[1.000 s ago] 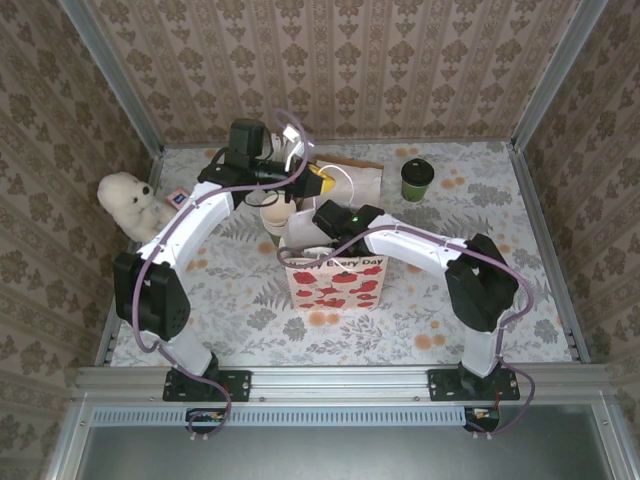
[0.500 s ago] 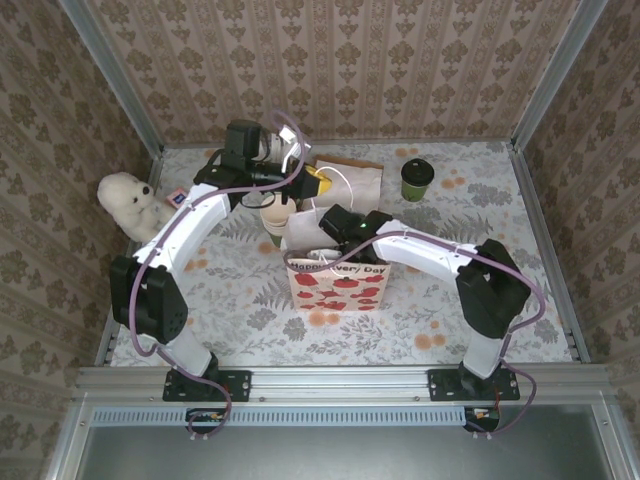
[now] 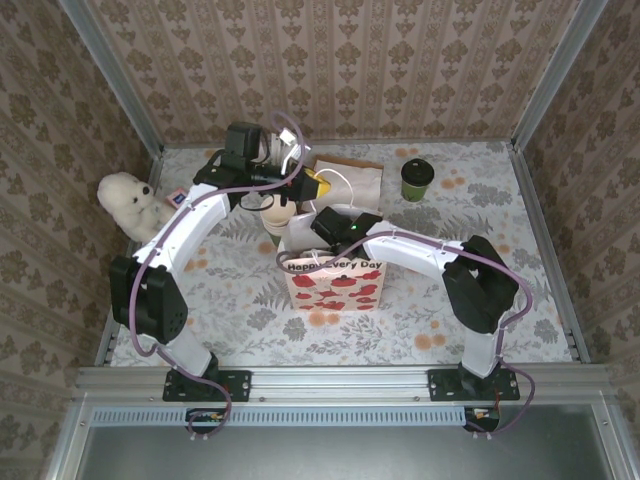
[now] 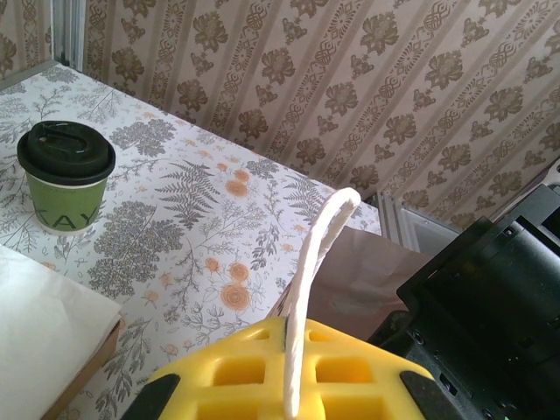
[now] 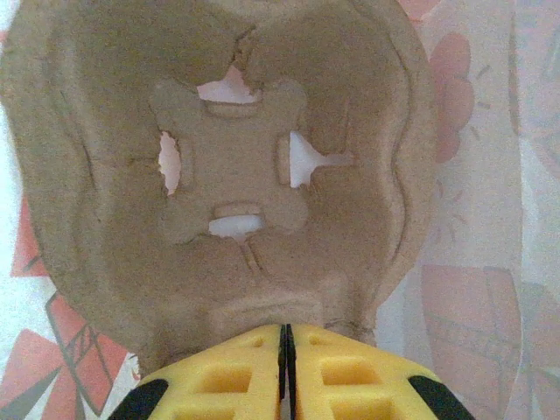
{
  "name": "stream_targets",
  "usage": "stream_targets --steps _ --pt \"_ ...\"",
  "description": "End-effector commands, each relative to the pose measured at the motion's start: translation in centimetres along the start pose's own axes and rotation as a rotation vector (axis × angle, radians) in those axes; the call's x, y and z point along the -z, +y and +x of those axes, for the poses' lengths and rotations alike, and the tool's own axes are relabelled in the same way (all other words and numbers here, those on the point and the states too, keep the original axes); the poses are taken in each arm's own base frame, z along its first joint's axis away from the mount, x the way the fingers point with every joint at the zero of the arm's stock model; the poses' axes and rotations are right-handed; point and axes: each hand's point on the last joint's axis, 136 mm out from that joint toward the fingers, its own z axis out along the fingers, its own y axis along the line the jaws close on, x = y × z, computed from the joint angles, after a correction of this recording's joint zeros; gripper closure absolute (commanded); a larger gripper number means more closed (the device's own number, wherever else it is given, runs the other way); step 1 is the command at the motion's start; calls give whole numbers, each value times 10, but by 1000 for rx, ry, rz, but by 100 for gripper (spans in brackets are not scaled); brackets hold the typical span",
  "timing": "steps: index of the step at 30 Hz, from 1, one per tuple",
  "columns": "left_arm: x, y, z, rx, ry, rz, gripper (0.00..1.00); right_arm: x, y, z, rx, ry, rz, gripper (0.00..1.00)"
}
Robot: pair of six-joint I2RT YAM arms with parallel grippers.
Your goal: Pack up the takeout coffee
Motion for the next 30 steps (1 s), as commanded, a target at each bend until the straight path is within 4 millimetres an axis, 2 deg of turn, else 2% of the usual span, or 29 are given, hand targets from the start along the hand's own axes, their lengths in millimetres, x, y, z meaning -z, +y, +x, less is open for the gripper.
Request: stream_targets --steps 1,9,16,22,26,30 --pt "5 -9 -9 -9 -12 32 100 11 2 -10 0 -34 -5 86" --pt "5 -10 -10 -13 -14 35 100 26 11 -22 -39 -97 -42 80" --pt "5 -9 -10 -15 -13 31 100 25 24 -21 -74 -97 -113 77" --pt "6 -10 -11 -21 -16 34 100 6 40 -16 -116 -63 -228 70" --pt "6 -11 -12 -20 -17 36 100 -11 36 -7 -139 -7 -221 70" --pt "6 -12 -12 -21 -17 38 100 -24 22 2 -136 48 -150 70"
